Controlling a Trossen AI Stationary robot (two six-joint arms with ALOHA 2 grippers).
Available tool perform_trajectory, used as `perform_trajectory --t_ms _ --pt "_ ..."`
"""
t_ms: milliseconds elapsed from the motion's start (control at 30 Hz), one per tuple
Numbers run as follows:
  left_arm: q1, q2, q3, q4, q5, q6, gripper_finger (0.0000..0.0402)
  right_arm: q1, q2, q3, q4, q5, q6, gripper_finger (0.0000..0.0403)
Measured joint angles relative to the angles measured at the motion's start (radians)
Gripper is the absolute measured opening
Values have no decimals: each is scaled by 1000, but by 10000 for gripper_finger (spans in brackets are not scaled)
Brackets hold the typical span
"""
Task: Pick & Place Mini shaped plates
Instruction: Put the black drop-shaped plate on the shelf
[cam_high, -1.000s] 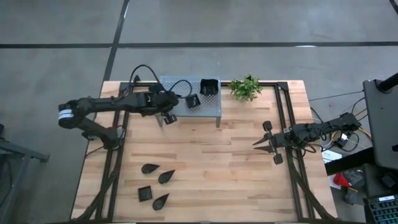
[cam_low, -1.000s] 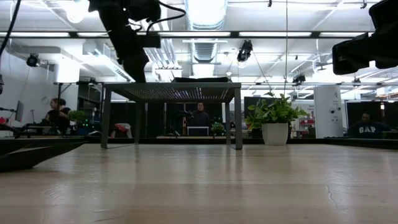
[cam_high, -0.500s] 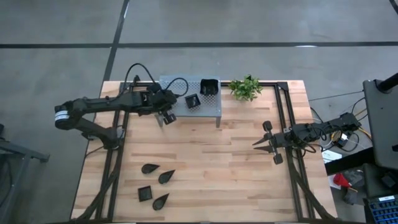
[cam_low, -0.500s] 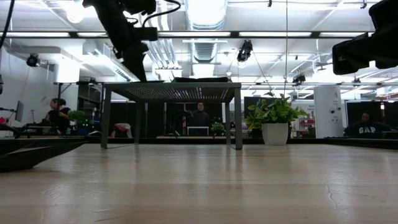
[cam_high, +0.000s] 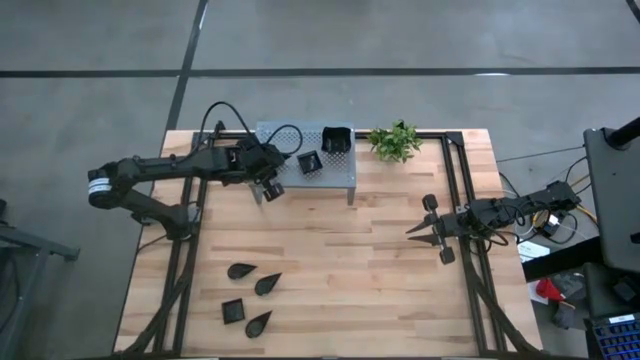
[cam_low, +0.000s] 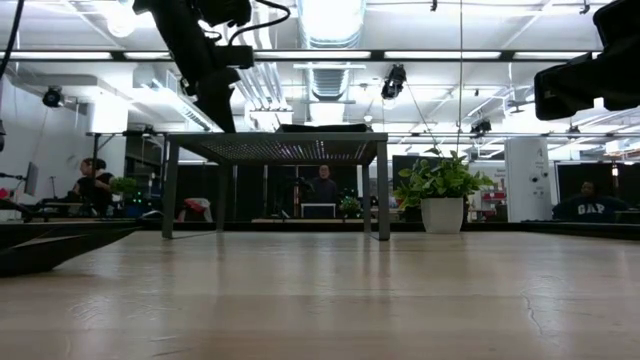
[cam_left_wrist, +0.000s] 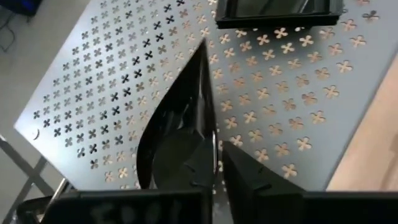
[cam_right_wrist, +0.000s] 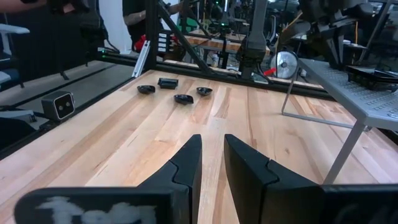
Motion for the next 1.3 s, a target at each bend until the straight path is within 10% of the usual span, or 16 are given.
perform_trajectory --t_ms 267,633,1300 --pt "-10 -2 9 -20 2 -30 100 0 0 0 0 0 0 63" --pt "-147 -73 34 -136 280 -267 112 0 0 0 0 0 0 63" --pt "-402 -1 -33 -18 180 -384 112 0 0 0 0 0 0 63"
